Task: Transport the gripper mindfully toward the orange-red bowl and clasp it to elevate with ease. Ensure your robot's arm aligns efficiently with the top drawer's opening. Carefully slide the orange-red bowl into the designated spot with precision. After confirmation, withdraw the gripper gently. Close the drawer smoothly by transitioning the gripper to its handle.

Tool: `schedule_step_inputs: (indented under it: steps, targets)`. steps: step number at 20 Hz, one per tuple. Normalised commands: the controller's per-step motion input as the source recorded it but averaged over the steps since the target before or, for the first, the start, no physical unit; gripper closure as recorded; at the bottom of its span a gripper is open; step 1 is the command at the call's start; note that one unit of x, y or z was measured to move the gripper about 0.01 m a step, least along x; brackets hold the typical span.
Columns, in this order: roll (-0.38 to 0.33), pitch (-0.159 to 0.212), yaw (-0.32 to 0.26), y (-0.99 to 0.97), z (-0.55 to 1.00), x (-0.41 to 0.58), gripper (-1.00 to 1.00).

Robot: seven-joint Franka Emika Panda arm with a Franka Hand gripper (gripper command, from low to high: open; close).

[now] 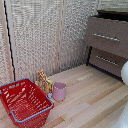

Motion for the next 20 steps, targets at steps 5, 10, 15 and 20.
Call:
schedule_step_inputs:
  steps: [5, 10, 15, 20]
  targets:
    - [-0.283, 0.234, 0.193, 0.02, 0.00, -0.213, -1.00]
    - [-0.302, 0.223, 0.197, 0.00, -0.02, -0.231, -1.00]
    - [-0.325, 0.183, 0.167, 0.06, -0.13, -0.079, -1.00]
    - [-0.307, 0.168, 0.128, 0.22, -0.11, 0.003, -1.00]
